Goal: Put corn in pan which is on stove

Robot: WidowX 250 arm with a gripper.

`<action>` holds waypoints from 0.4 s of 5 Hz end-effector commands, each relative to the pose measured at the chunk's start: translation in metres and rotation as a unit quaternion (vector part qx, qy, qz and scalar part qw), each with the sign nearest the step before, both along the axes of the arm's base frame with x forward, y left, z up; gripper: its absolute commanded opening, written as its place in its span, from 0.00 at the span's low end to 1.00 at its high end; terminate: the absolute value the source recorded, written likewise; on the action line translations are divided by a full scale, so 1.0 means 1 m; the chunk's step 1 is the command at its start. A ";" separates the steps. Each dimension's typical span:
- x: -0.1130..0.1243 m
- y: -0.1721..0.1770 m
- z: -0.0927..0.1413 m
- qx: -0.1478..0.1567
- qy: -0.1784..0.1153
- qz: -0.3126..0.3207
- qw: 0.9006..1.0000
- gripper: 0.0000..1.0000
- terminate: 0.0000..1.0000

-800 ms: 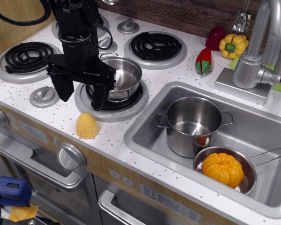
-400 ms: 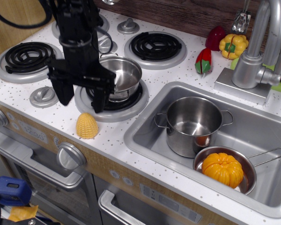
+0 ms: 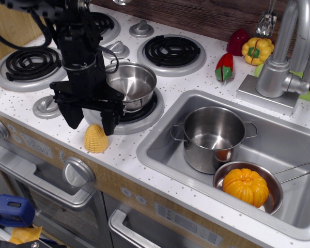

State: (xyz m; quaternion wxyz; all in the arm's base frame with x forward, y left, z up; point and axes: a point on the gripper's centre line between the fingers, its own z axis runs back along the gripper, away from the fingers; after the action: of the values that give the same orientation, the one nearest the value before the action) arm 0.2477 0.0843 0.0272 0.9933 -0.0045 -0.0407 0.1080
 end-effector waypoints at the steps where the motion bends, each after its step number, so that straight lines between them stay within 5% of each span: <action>1: -0.002 0.003 -0.006 0.007 -0.028 0.016 0.999 1.00 0.00; 2: -0.002 0.003 -0.012 -0.011 -0.034 0.026 0.999 1.00 0.00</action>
State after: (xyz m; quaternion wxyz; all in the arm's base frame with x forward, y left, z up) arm 0.2446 0.0827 0.0107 0.9887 -0.0203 -0.0682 0.1317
